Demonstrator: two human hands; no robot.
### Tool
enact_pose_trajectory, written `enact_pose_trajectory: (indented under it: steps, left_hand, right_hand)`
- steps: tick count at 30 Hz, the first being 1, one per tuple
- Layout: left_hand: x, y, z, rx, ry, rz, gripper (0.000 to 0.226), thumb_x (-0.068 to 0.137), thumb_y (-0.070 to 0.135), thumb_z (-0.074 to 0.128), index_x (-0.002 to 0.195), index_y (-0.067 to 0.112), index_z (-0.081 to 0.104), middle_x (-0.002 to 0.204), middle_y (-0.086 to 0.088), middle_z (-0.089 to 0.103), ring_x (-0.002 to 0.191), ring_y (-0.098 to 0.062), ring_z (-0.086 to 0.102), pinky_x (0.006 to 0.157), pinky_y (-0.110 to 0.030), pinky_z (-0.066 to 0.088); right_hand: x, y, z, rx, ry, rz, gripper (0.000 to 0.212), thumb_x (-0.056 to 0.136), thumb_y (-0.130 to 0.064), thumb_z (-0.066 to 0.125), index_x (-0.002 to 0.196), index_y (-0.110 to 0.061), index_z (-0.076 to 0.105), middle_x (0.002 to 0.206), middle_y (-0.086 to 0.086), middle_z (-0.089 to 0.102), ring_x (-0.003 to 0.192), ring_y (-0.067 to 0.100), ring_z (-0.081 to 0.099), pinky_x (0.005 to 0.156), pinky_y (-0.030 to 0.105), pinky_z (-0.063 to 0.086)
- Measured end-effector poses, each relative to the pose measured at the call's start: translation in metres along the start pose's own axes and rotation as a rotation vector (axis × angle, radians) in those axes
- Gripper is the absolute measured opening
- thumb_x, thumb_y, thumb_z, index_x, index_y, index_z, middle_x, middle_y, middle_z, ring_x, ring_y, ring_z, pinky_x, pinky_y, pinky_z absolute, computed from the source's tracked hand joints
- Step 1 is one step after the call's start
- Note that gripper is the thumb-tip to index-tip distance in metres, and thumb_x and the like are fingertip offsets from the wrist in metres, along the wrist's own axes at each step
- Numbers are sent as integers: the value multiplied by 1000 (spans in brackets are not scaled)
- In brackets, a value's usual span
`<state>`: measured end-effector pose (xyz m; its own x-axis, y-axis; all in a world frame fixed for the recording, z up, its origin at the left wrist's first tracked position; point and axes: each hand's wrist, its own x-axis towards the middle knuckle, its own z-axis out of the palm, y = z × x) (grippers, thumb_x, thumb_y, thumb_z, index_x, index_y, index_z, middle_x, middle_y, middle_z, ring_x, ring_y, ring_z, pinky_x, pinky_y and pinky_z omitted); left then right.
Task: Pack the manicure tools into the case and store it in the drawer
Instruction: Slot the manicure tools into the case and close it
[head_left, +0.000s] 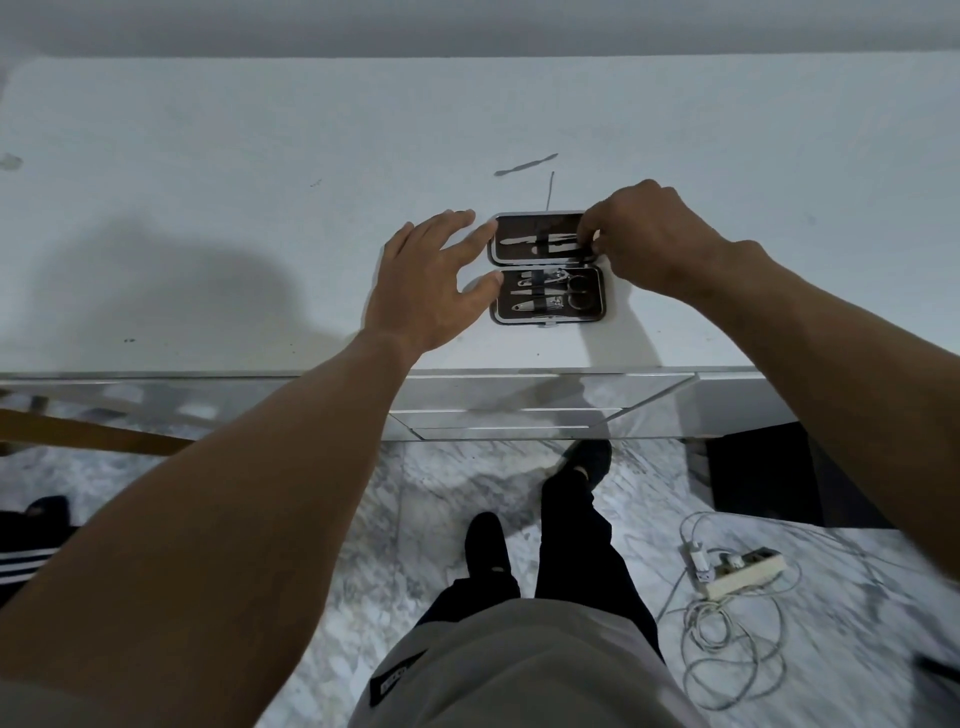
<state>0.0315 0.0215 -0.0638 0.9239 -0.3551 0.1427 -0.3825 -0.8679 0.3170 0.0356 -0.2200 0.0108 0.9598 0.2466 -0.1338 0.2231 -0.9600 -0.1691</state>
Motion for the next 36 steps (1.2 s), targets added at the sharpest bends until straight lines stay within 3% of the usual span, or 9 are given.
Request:
enact_pose_trajectory:
  steps: [5, 20, 27, 36]
  left_hand:
    - [0, 0, 0, 7, 2, -3, 59, 91, 59, 38, 145, 37, 41, 152, 9, 41, 143, -12, 30, 119, -42, 18]
    - [0, 0, 0, 8, 21, 10, 57, 91, 57, 42, 144, 36, 43, 151, 7, 43, 142, -14, 33, 118, -44, 22]
    - [1, 0, 0, -1, 30, 11, 57, 91, 57, 42, 144, 35, 44, 150, 7, 44, 141, -14, 35, 118, -44, 23]
    - [0, 2, -1, -7, 30, 7, 59, 89, 58, 40, 144, 35, 44, 150, 6, 44, 141, -14, 35, 118, -43, 22]
  right_hand:
    - [-3, 0, -2, -120, 31, -105, 34, 84, 3, 53, 106, -14, 72, 99, 16, 69, 90, 40, 62, 74, 40, 50]
    - [1, 5, 2, -79, 9, -72, 31, 82, 6, 52, 103, -7, 72, 102, 19, 68, 95, 41, 60, 75, 37, 44]
    - [-1, 0, -3, -109, -29, -94, 33, 78, 6, 52, 103, -5, 71, 100, 21, 67, 91, 42, 59, 76, 42, 50]
    - [-2, -3, 4, -186, 66, -133, 22, 82, 6, 52, 97, 0, 67, 95, 20, 64, 87, 40, 60, 72, 39, 47]
